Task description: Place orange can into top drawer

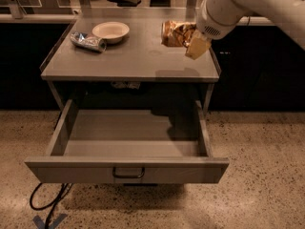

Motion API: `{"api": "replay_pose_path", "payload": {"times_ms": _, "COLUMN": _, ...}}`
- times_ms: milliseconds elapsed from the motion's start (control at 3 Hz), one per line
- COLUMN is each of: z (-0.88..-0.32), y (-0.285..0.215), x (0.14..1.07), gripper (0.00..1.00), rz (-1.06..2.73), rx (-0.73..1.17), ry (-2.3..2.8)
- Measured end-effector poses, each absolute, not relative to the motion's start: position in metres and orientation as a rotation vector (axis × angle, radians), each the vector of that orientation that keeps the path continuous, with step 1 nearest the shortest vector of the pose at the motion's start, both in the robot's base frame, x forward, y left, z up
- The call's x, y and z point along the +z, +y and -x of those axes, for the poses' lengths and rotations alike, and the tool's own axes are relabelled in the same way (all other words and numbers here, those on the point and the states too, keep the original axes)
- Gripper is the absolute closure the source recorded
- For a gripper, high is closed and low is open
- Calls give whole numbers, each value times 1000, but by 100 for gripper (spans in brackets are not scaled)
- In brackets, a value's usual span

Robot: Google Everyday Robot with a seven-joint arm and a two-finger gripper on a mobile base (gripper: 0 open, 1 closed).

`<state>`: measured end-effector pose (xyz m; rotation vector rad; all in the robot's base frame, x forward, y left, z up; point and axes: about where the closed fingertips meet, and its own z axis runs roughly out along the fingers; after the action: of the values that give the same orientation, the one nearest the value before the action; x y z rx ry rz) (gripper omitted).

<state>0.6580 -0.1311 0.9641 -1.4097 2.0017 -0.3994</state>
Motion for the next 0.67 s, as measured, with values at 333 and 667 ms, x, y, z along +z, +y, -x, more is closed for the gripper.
{"api": "replay_pose_path", "payload": {"times_ms": 333, "z": -637, "y": -141, "x": 886, "gripper": 100, "rz": 1454, "rx": -269, "ry": 2153}}
{"api": "replay_pose_path", "payload": {"times_ms": 667, "z": -631, "y": -143, "x": 863, "gripper": 100, "rz": 1470, "rx": -229, "ry": 2194}}
